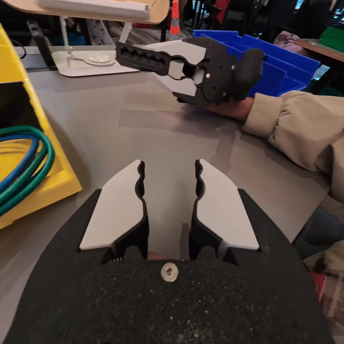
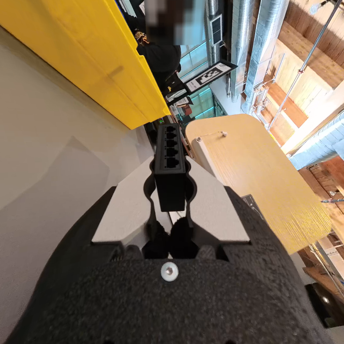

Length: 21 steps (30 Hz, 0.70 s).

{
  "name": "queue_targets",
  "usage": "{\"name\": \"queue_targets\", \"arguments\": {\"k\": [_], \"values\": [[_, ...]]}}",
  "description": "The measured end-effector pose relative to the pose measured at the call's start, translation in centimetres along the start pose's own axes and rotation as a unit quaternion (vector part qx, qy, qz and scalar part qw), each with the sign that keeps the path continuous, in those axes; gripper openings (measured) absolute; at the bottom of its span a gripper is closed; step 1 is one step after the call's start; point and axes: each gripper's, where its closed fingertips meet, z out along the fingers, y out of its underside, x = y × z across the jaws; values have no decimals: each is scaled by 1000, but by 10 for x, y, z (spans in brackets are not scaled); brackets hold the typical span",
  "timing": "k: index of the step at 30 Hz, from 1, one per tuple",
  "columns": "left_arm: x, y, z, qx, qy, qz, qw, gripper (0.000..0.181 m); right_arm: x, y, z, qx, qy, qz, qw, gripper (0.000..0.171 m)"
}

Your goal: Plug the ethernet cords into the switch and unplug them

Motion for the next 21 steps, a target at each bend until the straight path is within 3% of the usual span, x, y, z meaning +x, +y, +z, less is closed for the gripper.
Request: {"name": "queue_targets", "arguments": {"k": [4,9,15,19,21], "values": [[-20,-6,-7,23,-36,-35,998,50,-6,-2,1,3,-13,1,1000,26],[-43,-17,-18,84,-28,-175,981,46,-1,7,4,-11,-7,14,1000,26],[-99,11,-45,135,-103,-372,913,47,-3,11,7,-17,-11,12,1000,26],[-131,5,-60,169,-149,-383,896,52,-7,12,10,-21,-19,7,1000,26],[-140,5,-66,178,-157,-393,888,37,-6,13,10,-22,-18,10,1000,26]]}}
